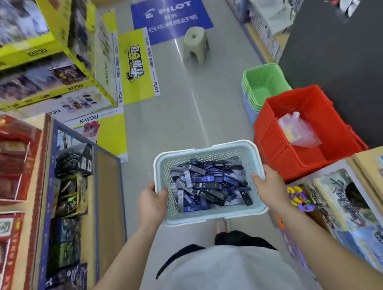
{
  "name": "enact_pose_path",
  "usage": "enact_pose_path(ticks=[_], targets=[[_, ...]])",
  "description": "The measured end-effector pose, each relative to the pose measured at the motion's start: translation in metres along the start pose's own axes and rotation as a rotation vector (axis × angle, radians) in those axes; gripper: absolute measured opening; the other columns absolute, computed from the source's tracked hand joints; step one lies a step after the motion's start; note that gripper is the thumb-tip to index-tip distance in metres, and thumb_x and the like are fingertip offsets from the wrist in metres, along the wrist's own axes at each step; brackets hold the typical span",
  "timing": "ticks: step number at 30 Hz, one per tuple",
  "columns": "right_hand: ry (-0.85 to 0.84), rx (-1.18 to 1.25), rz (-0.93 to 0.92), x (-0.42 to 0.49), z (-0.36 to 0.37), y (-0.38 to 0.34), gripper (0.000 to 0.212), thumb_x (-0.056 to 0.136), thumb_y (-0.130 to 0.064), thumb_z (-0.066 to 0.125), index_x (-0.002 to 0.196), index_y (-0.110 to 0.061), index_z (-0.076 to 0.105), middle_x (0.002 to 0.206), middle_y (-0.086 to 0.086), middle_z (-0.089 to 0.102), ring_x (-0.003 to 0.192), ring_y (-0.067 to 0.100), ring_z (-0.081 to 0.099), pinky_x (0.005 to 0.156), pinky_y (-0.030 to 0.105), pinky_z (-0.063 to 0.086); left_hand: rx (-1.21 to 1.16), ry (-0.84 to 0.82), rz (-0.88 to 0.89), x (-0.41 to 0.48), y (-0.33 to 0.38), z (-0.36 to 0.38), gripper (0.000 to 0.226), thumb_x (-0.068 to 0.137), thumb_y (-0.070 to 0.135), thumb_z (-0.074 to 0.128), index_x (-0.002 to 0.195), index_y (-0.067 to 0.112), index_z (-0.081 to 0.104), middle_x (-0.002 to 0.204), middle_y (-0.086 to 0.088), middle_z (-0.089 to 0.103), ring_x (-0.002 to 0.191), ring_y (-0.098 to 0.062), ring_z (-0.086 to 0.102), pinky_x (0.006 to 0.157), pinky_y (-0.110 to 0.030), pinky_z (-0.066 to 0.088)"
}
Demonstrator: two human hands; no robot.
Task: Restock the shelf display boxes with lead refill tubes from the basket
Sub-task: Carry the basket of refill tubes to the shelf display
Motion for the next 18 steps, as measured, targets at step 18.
enact_pose_path(ticks=[18], targets=[[0.096, -0.039, 0.045, 0.397, -0.017, -0.229, 0.019, 0.096, -0.014, 0.057, 0.113, -0.011, 0.066, 0.094, 0.003, 0.065, 0.090, 0.024, 0.061, 0.077, 0.031, 0.043, -0.014, -0.067, 0.067, 0.404, 0.257, 0.045, 0.005, 0.096, 0.021, 0.063, 0.095, 0.017, 0.065, 0.069, -0.003, 0.066, 0.056, -0.016, 0.057, 0.049, -0.027, 0.041]])
Point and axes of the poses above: each hand's wrist, its own x-axis towards the middle knuckle, its own z-axis out of the palm, y = z × x, the point moved 3 cm from there along x, towards the middle knuckle
